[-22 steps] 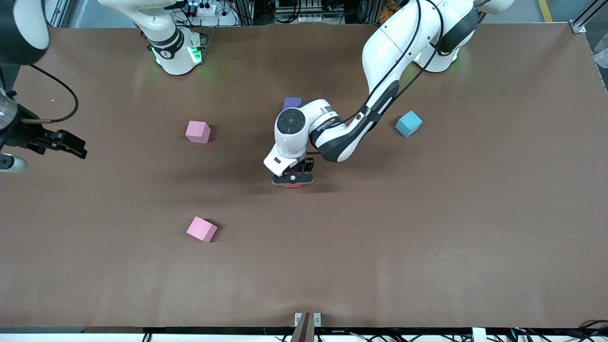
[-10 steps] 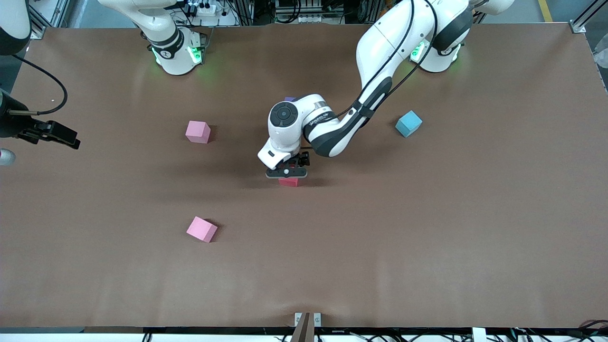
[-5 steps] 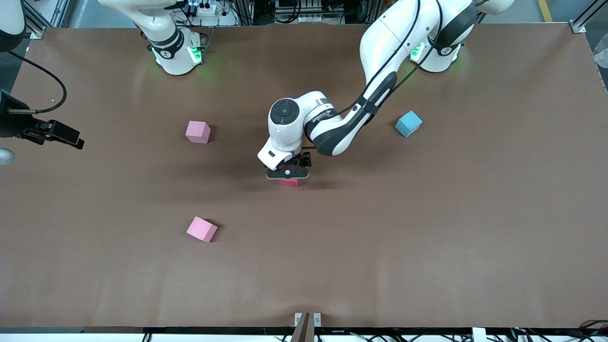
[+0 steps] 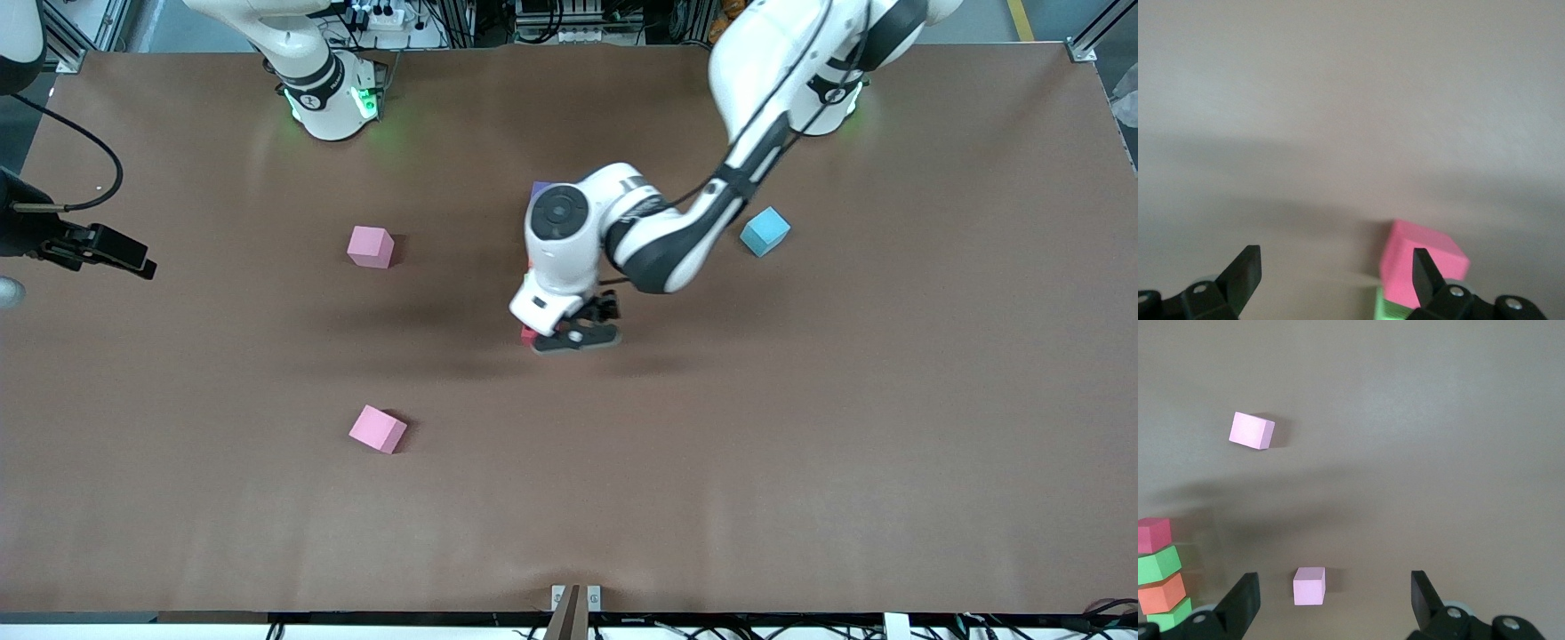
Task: Arrange blocks into number 1
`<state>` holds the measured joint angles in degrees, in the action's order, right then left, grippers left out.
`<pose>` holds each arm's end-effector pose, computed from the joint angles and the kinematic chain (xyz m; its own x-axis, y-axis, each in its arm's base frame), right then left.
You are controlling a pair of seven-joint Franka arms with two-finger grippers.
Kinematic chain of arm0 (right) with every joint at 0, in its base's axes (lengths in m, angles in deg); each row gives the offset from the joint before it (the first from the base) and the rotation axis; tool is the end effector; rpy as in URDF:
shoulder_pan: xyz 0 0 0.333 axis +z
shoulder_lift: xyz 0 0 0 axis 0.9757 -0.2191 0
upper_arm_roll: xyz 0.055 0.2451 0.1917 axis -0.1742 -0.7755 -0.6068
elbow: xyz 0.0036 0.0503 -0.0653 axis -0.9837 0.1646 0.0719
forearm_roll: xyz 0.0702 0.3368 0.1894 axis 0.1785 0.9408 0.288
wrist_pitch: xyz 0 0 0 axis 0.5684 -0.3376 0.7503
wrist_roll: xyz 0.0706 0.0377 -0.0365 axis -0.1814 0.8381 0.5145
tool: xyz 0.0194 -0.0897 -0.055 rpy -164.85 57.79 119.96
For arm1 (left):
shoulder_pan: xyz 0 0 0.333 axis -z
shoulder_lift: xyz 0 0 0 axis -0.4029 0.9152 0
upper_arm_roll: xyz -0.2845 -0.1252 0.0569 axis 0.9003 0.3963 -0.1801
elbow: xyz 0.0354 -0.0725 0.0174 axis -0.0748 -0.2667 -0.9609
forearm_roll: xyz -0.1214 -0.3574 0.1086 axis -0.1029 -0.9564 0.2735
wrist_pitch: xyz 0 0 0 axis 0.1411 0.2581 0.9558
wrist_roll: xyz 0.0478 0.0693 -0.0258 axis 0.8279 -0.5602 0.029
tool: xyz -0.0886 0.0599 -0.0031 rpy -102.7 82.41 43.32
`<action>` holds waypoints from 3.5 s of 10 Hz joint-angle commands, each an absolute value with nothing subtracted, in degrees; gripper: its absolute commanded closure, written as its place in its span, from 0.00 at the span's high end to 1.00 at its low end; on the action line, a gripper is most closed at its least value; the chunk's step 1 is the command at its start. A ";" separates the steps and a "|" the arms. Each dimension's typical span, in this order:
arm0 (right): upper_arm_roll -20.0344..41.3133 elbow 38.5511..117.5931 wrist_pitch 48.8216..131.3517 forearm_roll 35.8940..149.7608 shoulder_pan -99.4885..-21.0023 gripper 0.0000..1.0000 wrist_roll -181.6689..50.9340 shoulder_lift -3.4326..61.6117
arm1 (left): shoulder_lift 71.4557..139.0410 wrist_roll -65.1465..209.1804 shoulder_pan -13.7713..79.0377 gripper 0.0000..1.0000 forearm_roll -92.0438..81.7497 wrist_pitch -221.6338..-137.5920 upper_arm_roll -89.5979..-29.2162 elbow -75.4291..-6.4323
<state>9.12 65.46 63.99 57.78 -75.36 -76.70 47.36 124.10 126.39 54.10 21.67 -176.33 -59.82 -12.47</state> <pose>0.5808 -0.0142 0.6029 0.9889 -0.1430 -0.0404 -0.1440 -0.9893 -0.0223 0.5561 -0.5013 0.3169 0.9821 0.1783 0.0601 0.1805 -0.9830 -0.0334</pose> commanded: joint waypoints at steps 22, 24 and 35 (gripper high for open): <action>8.53 63.51 62.97 57.92 -76.29 1.00 -76.11 47.28 | 80.68 81.49 28.94 1.00 3.50 -166.60 -74.03 -39.58; 8.53 63.51 62.97 57.92 -76.29 1.00 -76.02 47.28 | 79.89 78.85 29.47 1.00 3.93 -161.45 -74.13 -37.65; 8.44 63.51 63.06 58.00 -76.29 1.00 -76.02 47.28 | 78.75 74.09 29.21 1.00 6.04 -147.18 -74.04 -26.03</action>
<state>9.16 64.33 63.79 57.76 -75.41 -76.65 47.34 79.00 75.71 29.18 5.63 -148.60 -73.96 -26.61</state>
